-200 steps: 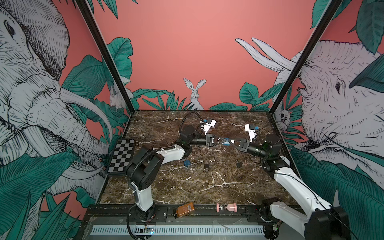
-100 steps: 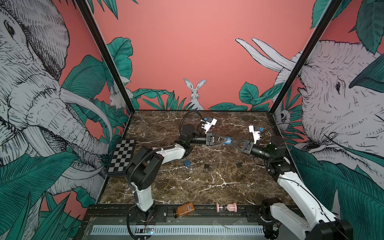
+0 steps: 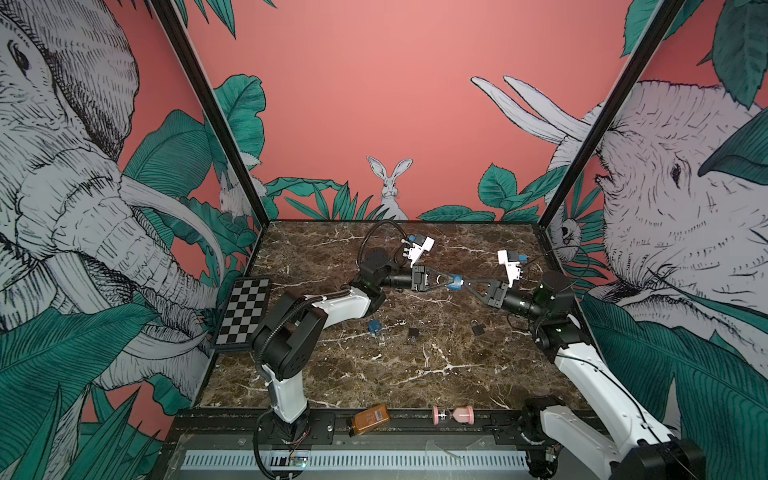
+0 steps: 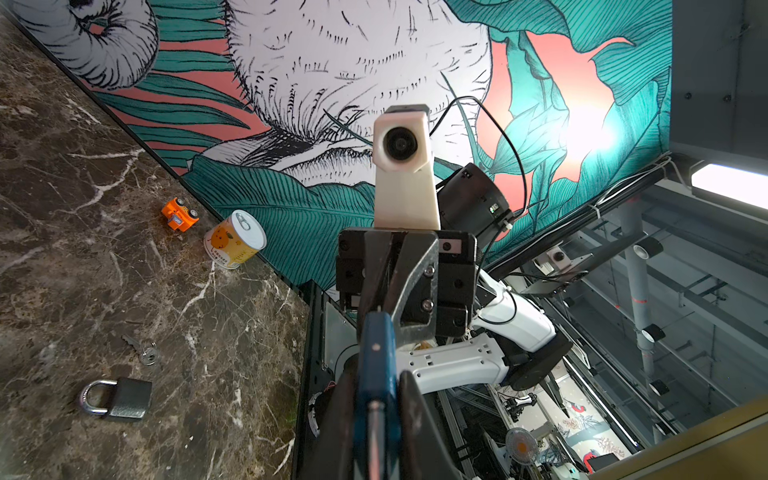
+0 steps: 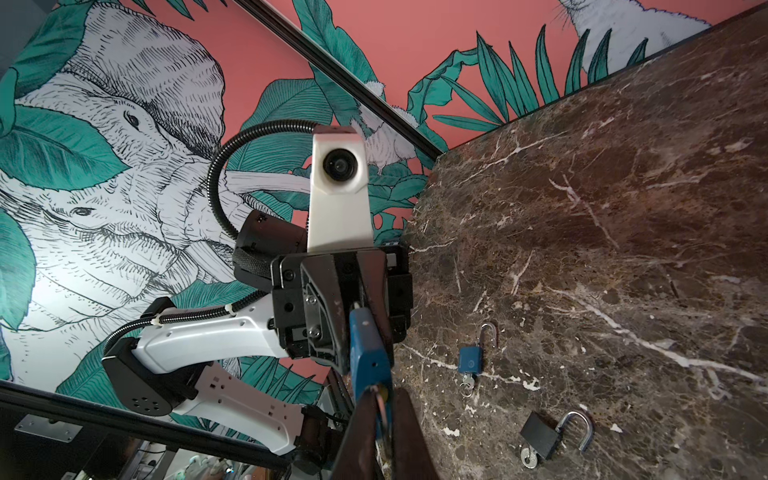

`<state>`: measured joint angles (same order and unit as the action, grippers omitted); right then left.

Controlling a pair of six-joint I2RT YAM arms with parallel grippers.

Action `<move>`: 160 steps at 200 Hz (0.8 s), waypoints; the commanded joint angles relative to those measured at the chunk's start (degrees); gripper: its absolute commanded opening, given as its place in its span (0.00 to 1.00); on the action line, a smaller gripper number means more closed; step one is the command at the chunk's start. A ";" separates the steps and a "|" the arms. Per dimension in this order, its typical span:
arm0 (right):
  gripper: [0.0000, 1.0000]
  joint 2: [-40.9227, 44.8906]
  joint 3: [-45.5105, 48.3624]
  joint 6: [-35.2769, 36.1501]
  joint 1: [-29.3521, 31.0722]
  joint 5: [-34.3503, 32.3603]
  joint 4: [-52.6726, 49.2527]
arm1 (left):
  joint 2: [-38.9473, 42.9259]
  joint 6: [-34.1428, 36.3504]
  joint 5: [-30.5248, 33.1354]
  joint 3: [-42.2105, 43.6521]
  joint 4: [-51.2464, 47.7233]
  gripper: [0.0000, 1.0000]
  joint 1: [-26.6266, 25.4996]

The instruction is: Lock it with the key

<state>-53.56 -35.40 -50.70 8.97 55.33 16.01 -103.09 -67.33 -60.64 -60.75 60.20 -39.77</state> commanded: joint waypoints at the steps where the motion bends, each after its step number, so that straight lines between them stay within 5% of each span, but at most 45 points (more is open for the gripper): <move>1: 0.05 0.64 0.14 -0.38 -0.21 1.35 3.15 | 0.29 0.01 -0.75 -1.48 3.67 0.00 0.02; 160: 0.00 2.41 1.79 -5.06 -6.64 7.88 8.20 | -0.02 0.65 -2.28 -1.26 4.00 0.00 2.78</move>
<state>-52.38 -32.82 -55.33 2.98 62.37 21.58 -103.50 -67.26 -62.17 -60.73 61.45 -38.28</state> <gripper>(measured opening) 0.047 0.160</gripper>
